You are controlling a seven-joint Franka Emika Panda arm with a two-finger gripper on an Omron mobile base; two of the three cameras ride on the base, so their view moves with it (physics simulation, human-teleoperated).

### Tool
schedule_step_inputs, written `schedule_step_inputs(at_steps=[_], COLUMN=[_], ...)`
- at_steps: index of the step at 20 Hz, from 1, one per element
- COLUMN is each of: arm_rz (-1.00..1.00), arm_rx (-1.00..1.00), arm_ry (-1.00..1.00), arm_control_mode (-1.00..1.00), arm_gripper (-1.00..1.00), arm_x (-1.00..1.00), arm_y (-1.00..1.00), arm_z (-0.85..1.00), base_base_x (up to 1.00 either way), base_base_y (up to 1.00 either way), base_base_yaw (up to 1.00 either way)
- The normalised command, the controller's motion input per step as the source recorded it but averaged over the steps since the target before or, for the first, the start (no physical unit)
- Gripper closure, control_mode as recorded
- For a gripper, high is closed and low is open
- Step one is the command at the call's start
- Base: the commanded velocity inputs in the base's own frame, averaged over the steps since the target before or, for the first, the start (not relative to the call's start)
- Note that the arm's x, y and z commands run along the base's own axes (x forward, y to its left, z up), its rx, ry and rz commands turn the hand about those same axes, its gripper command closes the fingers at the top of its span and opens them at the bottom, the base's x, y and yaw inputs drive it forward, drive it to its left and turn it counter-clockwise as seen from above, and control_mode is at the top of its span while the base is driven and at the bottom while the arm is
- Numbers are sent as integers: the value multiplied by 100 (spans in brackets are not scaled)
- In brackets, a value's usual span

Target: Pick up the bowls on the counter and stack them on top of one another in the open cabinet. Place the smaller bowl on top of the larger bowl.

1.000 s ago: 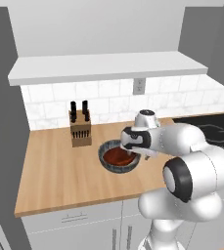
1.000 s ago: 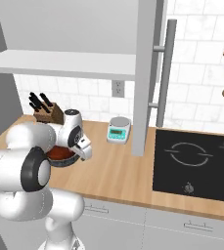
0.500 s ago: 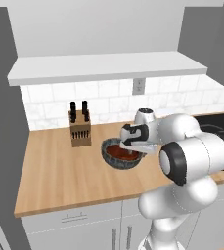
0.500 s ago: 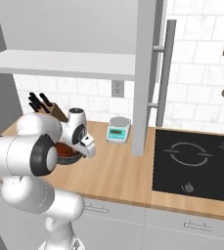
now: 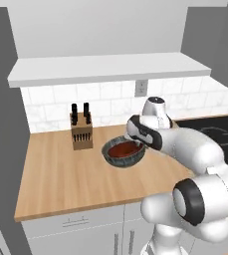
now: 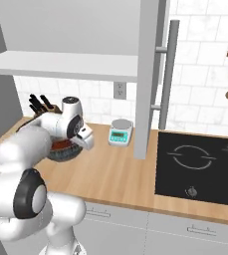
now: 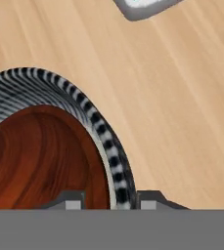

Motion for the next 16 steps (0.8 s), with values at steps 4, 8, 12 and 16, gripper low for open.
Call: schedule_step_inputs(at_steps=[4,8,12,16], arm_rz=[-6,-9,-14,-15], arm_rx=[10,10,15,19], arm_ry=[-43,-48,-45,-41], arm_control_mode=[-100,-100,-100,-100], arm_gripper=[100,100,100,100], arm_x=[-96,-82,-61,-52], arm_y=[0,0,-2,-3], arm_z=[100,100,100,100], base_base_x=[0,0,0,0], base_base_y=[0,0,0,0], base_base_yaw=[0,0,0,0])
